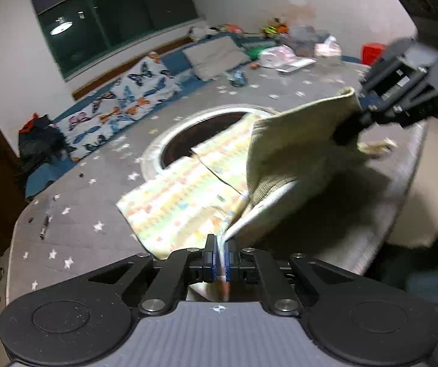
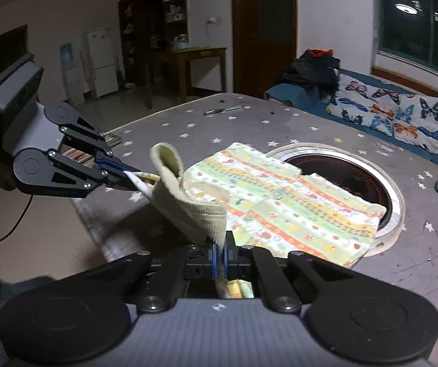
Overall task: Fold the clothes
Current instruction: 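Lift the hem with both grippers and fold it over toward the collar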
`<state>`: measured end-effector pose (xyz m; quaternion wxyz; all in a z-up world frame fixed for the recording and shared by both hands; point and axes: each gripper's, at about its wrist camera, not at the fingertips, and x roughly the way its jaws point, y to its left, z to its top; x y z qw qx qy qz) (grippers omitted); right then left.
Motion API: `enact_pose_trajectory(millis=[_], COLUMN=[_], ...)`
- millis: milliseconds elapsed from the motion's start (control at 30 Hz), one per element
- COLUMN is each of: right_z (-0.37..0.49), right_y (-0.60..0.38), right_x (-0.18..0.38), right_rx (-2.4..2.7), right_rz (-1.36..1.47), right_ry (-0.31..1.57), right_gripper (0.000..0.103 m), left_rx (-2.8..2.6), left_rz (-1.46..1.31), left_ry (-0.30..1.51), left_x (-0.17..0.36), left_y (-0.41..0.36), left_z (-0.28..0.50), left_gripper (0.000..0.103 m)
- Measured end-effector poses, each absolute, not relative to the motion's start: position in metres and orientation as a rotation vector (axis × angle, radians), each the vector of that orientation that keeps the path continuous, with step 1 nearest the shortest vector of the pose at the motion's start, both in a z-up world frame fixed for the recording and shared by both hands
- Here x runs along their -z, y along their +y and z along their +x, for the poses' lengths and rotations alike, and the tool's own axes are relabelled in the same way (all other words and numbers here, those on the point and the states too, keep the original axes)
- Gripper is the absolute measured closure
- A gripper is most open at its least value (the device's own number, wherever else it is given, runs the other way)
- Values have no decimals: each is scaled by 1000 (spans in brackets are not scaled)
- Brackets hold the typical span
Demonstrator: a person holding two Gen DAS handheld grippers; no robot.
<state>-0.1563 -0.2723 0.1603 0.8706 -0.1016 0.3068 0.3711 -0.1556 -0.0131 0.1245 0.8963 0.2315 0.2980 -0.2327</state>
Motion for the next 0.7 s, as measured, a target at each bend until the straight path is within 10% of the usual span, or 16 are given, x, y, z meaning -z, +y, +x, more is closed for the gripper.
enact_pose_trajectory(millis=[533, 700], right_z=[58, 104], right_y=[-247, -230], right_x=[-150, -94], right_rx=[-584, -514], right_rz=[-199, -187], right_ry=[660, 756], right_gripper=[100, 99], left_rx=[263, 196], left_rz=[383, 310], left_ry=[773, 834], left_x=[-91, -66], left_y=[-14, -4], left_z=[60, 87], left_gripper=[95, 79])
